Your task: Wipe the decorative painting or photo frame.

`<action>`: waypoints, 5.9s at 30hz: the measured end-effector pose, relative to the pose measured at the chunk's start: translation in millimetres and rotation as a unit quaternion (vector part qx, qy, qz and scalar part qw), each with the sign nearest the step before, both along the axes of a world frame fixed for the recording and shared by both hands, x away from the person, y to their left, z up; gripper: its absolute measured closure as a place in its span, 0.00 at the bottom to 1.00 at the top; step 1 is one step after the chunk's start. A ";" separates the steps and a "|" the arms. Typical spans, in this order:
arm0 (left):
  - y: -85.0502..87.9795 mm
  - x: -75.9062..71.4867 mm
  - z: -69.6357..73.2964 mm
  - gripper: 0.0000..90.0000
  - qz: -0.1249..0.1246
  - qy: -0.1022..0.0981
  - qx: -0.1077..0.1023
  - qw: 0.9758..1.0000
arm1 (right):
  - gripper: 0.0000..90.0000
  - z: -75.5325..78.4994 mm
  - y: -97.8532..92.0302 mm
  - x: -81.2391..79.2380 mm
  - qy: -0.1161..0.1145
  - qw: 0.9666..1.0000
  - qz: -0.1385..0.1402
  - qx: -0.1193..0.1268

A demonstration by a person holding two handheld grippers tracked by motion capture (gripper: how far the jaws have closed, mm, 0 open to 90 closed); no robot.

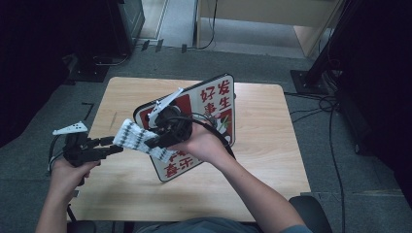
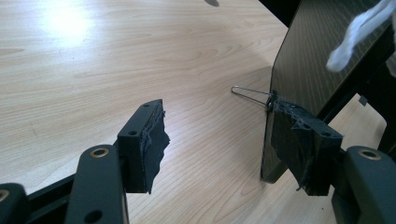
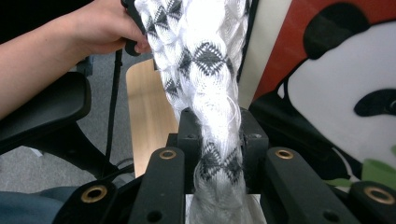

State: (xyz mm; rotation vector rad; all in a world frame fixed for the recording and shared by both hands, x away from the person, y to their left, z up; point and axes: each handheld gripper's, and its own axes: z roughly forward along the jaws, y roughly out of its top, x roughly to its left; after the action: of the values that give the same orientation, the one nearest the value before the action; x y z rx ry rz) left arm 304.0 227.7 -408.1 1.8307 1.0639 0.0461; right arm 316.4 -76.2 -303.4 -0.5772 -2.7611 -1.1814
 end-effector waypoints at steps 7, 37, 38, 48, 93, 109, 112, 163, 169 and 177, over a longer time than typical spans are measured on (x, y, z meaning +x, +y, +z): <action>0.1 4.4 4.6 0.41 -0.002 0.002 -0.008 1.000 | 0.85 -8.0 0.8 -2.5 0.006 1.000 0.001 -0.002; -17.0 13.7 48.1 0.46 -0.044 -0.039 -0.014 0.998 | 0.85 -39.5 -4.0 -7.7 0.028 0.999 -0.005 -0.027; -18.9 13.5 49.3 0.46 -0.048 -0.041 -0.015 0.998 | 0.85 -40.3 -3.9 -7.8 0.028 0.999 -0.006 -0.027; -30.8 11.0 63.8 0.55 -0.080 -0.040 -0.035 0.995 | 0.86 -45.4 -2.1 -8.9 0.029 0.999 -0.006 -0.034; -71.2 6.8 65.1 0.87 -0.132 -0.045 -0.020 0.990 | 0.86 -84.4 -3.2 -14.3 0.055 0.997 -0.009 -0.052; -73.5 1.0 65.5 0.86 -0.127 -0.046 -0.013 0.991 | 0.86 -100.6 -2.3 -16.5 0.062 0.996 -0.002 -0.065; -73.8 0.7 65.2 0.86 -0.128 -0.047 -0.008 0.991 | 0.86 -103.3 -1.7 -17.3 0.063 0.996 0.001 -0.068; -71.9 1.7 58.0 0.84 -0.118 -0.041 -0.013 0.992 | 0.89 -137.6 -54.0 -17.0 0.050 0.995 -0.006 -0.090; -72.0 1.6 57.4 0.84 -0.118 -0.041 -0.017 0.992 | 0.89 -116.4 -63.2 -15.9 0.038 0.997 -0.005 -0.073; -70.9 1.6 56.6 0.84 -0.114 -0.042 -0.019 0.992 | 0.89 -88.8 -80.0 -14.0 0.017 0.999 -0.018 -0.045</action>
State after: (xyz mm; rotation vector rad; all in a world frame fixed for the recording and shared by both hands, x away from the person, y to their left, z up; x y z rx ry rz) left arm 305.7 156.7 -351.6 1.8884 0.7870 -0.0321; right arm 302.4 -156.2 -392.2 -0.6520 -2.7987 -1.0492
